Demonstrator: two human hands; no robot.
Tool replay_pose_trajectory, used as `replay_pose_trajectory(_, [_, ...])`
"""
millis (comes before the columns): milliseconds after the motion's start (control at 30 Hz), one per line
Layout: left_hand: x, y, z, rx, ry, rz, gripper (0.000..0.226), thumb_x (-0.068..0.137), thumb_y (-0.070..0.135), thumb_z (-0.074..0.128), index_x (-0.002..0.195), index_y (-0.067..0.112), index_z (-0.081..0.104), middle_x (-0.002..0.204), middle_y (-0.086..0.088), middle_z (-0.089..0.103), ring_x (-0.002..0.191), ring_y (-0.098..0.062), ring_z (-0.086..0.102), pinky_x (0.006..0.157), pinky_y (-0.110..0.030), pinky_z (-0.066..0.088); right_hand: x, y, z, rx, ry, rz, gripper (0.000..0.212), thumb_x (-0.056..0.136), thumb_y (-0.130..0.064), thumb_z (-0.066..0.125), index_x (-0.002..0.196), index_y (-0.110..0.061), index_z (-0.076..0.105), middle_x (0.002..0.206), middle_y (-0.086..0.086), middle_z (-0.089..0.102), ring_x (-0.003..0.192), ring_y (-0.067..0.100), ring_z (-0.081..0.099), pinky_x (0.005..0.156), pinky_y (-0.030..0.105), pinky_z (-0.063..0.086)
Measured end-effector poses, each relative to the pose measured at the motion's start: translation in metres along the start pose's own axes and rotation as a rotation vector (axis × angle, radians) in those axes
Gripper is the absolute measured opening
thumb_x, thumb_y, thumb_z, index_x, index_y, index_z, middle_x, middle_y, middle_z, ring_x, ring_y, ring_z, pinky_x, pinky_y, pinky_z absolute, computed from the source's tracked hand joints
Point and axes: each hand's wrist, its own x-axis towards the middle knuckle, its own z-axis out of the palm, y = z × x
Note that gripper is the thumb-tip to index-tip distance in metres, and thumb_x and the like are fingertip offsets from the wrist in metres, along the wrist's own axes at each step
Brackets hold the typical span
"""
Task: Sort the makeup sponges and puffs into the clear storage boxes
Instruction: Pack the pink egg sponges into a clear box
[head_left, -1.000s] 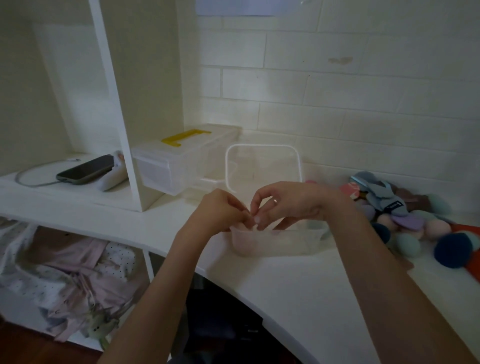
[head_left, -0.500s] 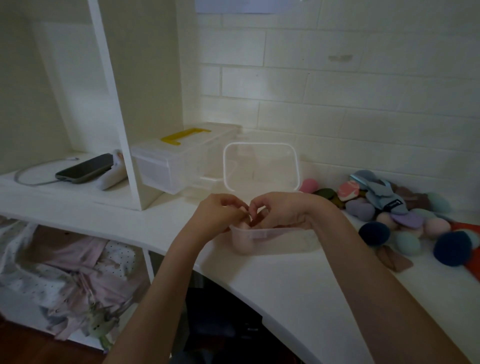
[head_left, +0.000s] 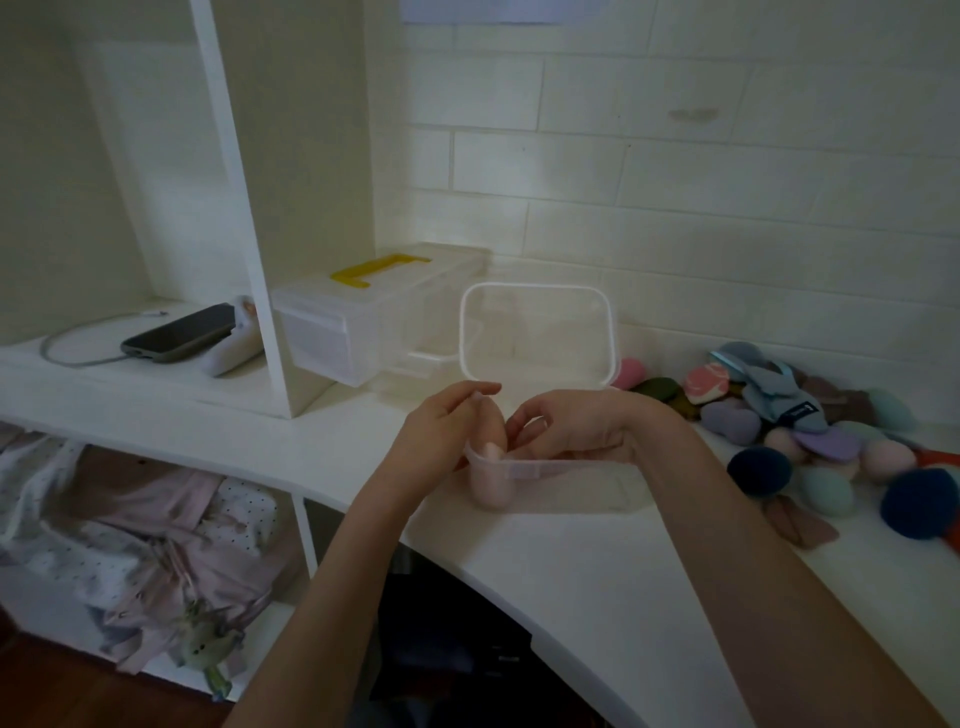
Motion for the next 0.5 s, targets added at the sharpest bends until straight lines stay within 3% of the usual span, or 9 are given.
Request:
replay_pose_trajectory(100, [0.001,0.0,0.001,0.021,0.021,-0.005,0.032,0.099,0.023,0.036,0.113,0.034,0.063,0.098,0.016,0.058,0.088,0.0,0.056,0.067,-0.021,0.051,-0.007,0.001,-0.01,0.094,0.009,0.037,0.025,0.083,-0.003,0.069,0.104,-0.011,0.059,0.107,0.015,0.067,0.091,0.021,0.065,0.088,0.032,0.053])
replay_pose_trajectory(200, [0.001,0.0,0.002,0.006,0.03,0.01,0.033,0.1,0.024,0.036,0.116,0.038,0.06,0.093,0.022,0.053,0.084,0.002,0.053,0.067,-0.022,0.051,-0.011,0.0,-0.015,0.188,0.047,0.04,0.026,0.084,-0.004,0.068,0.106,-0.01,0.057,0.099,0.012,0.07,0.084,0.017,0.067,0.08,0.026,0.055])
replay_pose_trajectory(367, [-0.002,-0.002,0.002,0.017,0.035,0.053,0.034,0.1,0.023,0.035,0.119,0.043,0.055,0.087,0.013,0.057,0.08,-0.005,0.056,0.078,-0.035,0.054,0.0,-0.008,0.005,-0.025,0.136,0.007,0.015,0.084,-0.007,0.07,0.09,-0.015,0.058,0.089,0.005,0.065,0.07,0.009,0.061,0.062,0.016,0.053])
replay_pose_trajectory(500, [-0.001,-0.002,0.002,0.052,0.039,0.063,0.033,0.1,0.023,0.034,0.117,0.044,0.053,0.085,0.015,0.054,0.078,-0.004,0.054,0.078,-0.035,0.054,-0.005,-0.007,-0.004,0.005,0.223,0.037,0.02,0.08,-0.016,0.075,0.096,-0.012,0.063,0.099,0.009,0.073,0.089,0.019,0.071,0.084,0.031,0.057])
